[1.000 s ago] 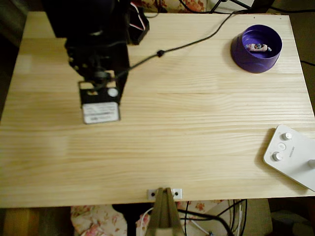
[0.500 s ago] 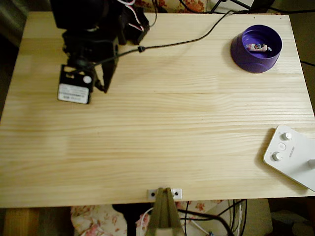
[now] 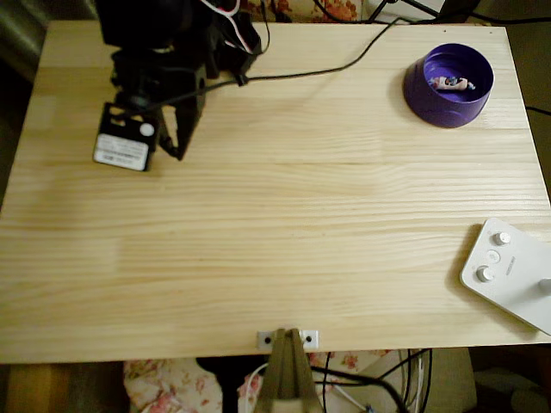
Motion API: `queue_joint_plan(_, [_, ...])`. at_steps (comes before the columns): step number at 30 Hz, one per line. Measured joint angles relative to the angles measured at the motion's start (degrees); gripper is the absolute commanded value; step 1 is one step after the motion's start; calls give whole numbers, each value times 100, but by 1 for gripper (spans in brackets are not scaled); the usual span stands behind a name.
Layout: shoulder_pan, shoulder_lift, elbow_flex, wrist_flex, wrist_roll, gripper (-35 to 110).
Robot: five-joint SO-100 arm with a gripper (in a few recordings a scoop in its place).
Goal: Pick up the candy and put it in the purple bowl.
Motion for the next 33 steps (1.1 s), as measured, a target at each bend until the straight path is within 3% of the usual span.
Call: queue_joint_plan(33, [-70, 747, 290, 413, 0, -1])
